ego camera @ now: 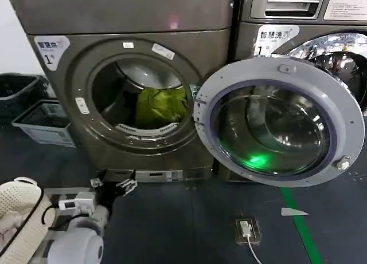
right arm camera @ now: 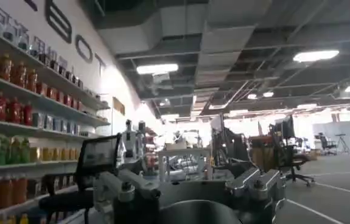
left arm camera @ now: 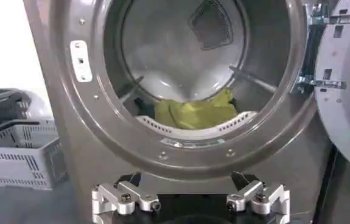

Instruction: Grasp the clothes from the dryer.

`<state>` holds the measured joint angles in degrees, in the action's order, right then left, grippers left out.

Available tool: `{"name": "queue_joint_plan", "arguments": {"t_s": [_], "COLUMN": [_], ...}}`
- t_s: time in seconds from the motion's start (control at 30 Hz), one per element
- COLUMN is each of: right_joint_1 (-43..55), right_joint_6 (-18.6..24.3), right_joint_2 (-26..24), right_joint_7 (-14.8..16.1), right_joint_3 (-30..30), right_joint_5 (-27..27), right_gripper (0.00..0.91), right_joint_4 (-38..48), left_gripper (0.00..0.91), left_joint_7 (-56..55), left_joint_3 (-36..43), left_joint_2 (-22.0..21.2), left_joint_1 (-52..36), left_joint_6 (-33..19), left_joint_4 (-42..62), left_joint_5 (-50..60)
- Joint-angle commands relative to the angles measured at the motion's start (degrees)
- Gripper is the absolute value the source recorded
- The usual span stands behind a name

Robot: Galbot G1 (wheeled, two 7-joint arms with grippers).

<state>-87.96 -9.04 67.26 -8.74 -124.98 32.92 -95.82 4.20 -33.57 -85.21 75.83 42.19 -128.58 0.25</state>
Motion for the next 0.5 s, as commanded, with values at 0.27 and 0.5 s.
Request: {"name": "queue_joint_plan", "arguments": {"t_s": [0.27,0.5], "right_joint_1": [-0.8,-1.12], "right_joint_6": [0.48,0.32], "right_joint_2": [0.35,0.38], "right_joint_7": [0.0,-0.06], "right_joint_3": [-0.55,-0.69], "right_joint_5": [0.48,0.5], "right_gripper": [0.907,0.907], "right_joint_4": [0.21,0.07], "left_gripper": [0.907,0.907], "left_joint_7": [-0.02,-0.03], "left_joint_3": [0.13,0.03], "left_joint_2": [-0.25,-0.15], "left_joint_1": [0.43,0.87], "left_joint_6": [2.81,2.81], "left_joint_4": [-0.09,0.13], "left_joint_5": [0.17,0.12]}}
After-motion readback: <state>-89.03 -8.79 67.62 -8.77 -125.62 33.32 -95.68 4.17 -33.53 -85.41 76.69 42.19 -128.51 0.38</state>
